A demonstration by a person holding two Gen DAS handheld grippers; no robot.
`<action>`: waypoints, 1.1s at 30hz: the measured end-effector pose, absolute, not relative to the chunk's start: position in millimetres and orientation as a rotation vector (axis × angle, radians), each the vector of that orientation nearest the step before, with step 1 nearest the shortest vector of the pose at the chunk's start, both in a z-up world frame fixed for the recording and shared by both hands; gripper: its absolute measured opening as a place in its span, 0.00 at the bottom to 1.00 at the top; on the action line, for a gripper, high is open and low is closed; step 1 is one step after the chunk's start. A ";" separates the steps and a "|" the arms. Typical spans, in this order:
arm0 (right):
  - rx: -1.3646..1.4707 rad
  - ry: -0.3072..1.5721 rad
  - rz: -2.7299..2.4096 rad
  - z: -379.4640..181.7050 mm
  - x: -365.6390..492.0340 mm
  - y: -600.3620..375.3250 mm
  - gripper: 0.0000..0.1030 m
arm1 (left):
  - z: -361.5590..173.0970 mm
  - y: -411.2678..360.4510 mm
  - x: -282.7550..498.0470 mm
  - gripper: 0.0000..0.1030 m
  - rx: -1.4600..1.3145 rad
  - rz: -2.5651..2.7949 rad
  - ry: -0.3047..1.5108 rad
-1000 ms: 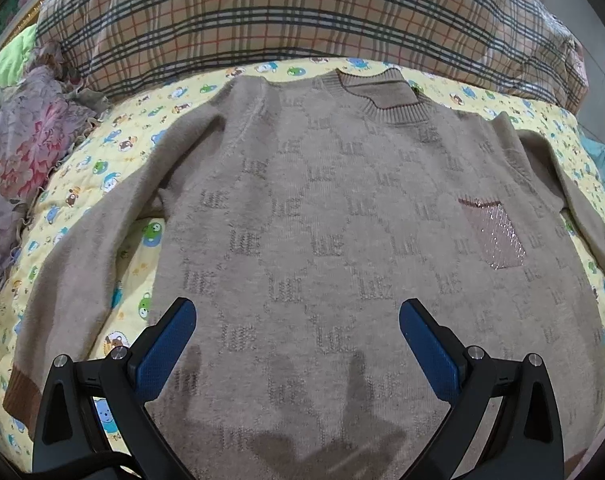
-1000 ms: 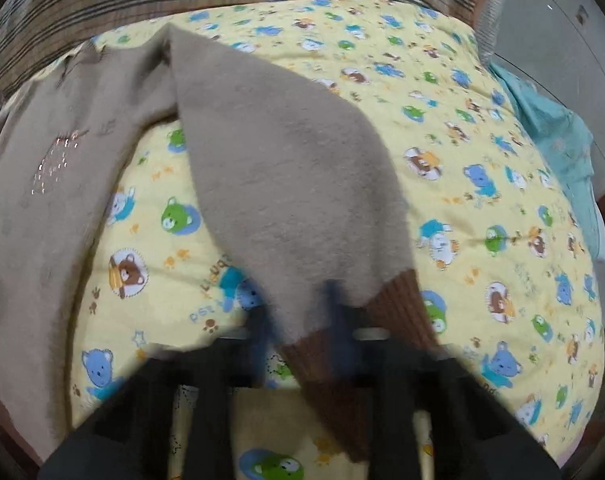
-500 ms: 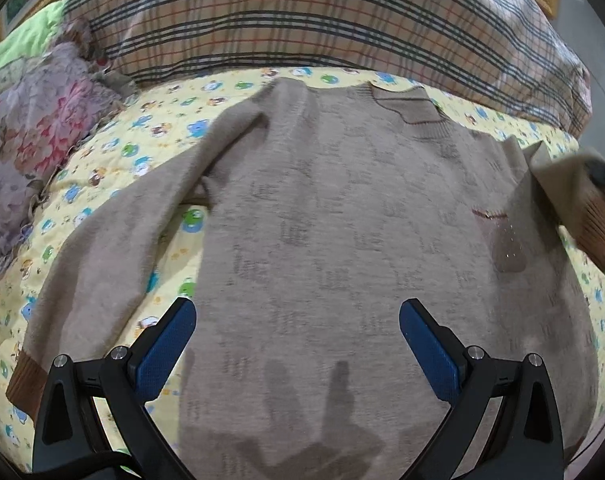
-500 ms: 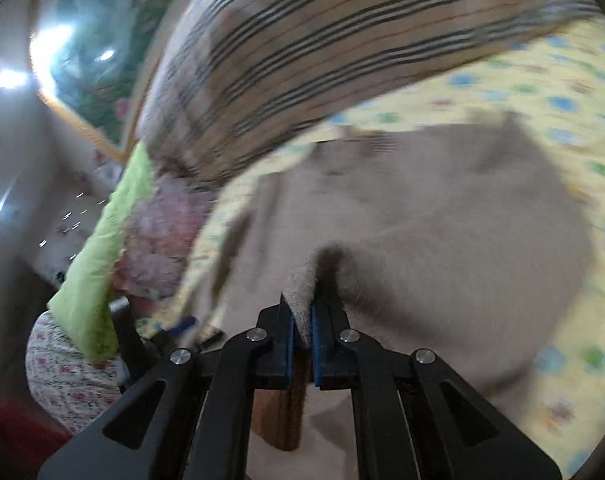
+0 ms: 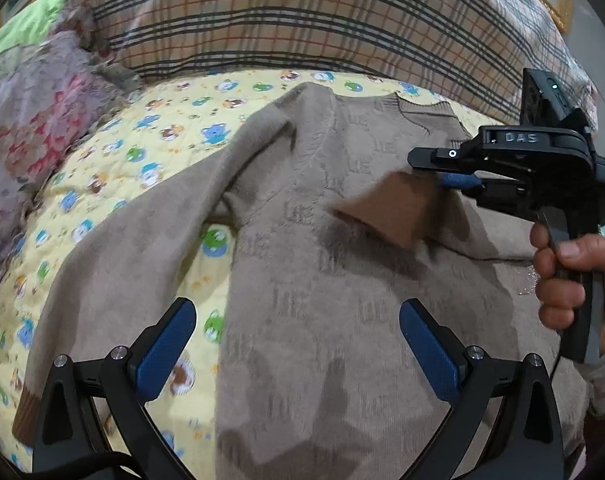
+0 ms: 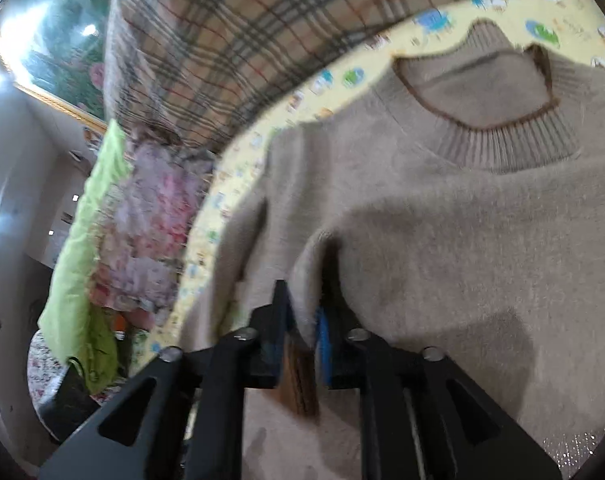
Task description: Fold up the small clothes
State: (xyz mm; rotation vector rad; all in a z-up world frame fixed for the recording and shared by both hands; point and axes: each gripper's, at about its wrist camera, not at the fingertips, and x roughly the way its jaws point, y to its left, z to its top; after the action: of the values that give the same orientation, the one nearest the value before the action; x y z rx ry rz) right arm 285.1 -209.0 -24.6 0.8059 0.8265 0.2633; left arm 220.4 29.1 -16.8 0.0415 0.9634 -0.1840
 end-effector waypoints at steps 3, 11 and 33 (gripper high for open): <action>0.823 0.801 0.249 -22.5 273.5 -215.7 0.45 | -19.7 18.4 237.0 0.99 0.081 -0.197 0.966; 0.839 0.682 0.116 -7.7 174.2 -264.7 0.55 | -4.5 -13.5 301.2 0.99 0.233 -0.221 0.882; 0.825 0.592 -0.194 -9.4 84.9 -347.7 0.57 | -25.7 31.5 332.6 0.03 -0.021 -0.393 1.062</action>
State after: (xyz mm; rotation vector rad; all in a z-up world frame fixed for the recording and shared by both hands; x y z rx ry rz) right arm 84.9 -347.7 -9.4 0.8246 0.5920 -0.1939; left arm 332.6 31.5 -25.7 -0.0212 1.0624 -0.3930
